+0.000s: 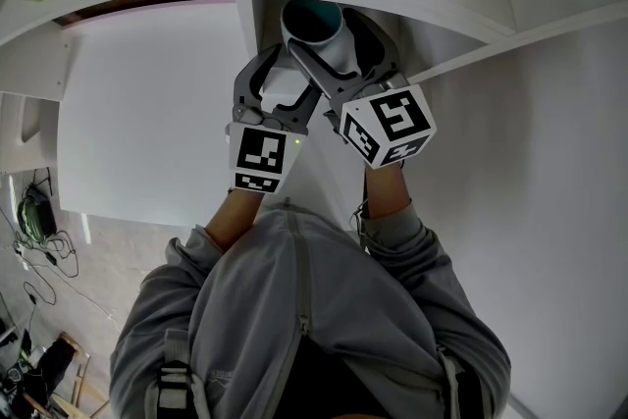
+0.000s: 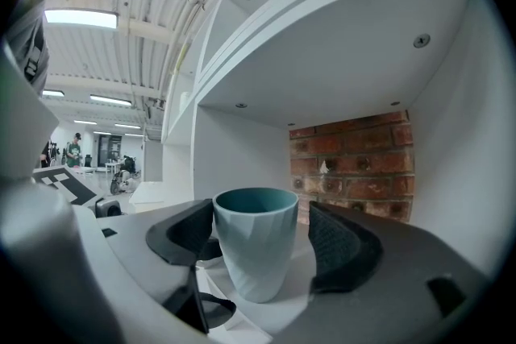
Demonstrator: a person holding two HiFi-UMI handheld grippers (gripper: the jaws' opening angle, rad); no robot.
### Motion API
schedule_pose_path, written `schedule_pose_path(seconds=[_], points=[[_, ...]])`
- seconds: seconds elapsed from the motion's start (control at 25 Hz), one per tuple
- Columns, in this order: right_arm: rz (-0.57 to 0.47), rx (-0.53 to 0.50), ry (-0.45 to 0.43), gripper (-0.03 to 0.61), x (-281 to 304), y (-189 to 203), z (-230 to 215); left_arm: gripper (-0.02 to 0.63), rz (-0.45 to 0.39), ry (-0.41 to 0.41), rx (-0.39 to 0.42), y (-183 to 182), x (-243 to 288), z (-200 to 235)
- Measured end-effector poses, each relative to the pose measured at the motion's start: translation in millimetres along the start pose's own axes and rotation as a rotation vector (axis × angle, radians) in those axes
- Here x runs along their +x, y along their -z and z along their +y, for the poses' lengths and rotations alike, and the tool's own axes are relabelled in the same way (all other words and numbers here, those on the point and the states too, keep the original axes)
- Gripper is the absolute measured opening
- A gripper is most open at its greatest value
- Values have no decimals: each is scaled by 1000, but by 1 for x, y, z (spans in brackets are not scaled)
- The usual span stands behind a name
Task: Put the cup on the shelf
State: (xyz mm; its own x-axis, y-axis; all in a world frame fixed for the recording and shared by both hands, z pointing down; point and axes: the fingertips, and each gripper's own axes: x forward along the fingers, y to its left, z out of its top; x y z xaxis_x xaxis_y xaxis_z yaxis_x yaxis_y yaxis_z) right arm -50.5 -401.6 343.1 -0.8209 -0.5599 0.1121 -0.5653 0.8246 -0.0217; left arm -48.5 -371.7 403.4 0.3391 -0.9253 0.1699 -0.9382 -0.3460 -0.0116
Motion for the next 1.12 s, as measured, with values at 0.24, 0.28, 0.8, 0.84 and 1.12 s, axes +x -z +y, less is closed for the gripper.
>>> schedule_pose_path(seconds=[0.24, 0.28, 0.8, 0.84, 1.12], points=[[-16, 35, -6, 344, -3, -2, -2, 297, -12, -11, 7, -5, 2, 1], [-17, 36, -8, 344, -3, -2, -1, 291, -11, -14, 9, -5, 3, 2], [-15, 47, -3, 344, -15, -2, 2, 245, -10, -60, 15, -4, 4, 7], [-18, 50, 0, 344, -18, -2, 2, 245, -9, -61, 16, -4, 4, 7], [-29, 72, 48, 344, -41, 1, -1, 245, -6, -64, 25, -3, 3, 7]])
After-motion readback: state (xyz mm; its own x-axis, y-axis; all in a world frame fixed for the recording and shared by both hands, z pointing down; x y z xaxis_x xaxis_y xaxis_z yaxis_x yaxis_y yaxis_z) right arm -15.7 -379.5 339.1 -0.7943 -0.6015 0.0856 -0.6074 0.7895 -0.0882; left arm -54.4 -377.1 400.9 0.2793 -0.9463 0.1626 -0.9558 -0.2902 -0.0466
